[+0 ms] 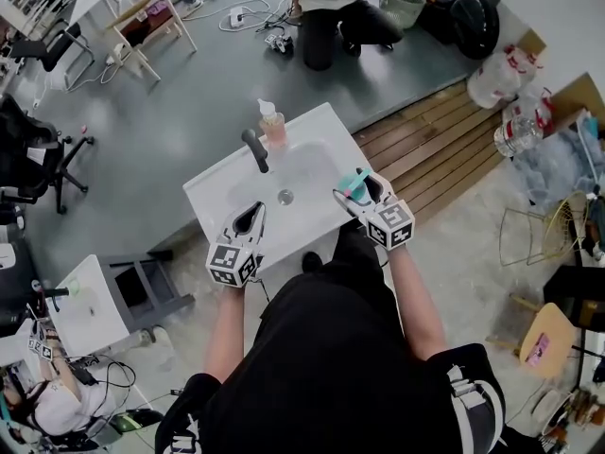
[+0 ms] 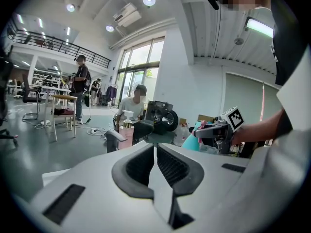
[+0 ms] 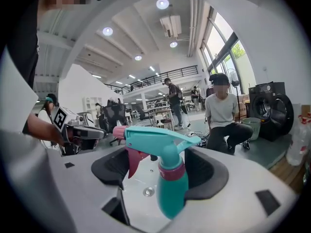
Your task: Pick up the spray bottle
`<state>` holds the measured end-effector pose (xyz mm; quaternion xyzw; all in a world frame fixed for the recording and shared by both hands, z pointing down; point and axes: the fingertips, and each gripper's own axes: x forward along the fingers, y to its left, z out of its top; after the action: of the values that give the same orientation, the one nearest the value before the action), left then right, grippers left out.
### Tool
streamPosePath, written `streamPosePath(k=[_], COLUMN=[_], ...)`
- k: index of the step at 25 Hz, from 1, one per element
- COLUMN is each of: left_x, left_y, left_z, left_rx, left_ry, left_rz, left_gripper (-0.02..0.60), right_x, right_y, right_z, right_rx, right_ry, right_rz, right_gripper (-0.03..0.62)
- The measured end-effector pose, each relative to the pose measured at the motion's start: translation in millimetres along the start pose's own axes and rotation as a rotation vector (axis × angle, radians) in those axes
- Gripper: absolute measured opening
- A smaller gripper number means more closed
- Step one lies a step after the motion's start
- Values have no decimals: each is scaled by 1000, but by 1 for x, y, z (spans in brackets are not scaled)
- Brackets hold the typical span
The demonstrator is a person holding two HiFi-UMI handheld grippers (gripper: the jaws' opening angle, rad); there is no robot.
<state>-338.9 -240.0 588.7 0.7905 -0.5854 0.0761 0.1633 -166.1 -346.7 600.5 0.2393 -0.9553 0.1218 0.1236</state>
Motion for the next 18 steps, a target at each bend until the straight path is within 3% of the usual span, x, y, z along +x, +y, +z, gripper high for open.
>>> streamPosePath(k=[18], left_x=[-28], left_y=[24], left_z=[-11], left_rx=[-10], left_ry=[4], left_rz=[61], left_gripper=[35], right_x=[29], right_y=[23], right_z=[-2], right_rx=[7], right_ry=[0], right_rz=[67], right_gripper=[354])
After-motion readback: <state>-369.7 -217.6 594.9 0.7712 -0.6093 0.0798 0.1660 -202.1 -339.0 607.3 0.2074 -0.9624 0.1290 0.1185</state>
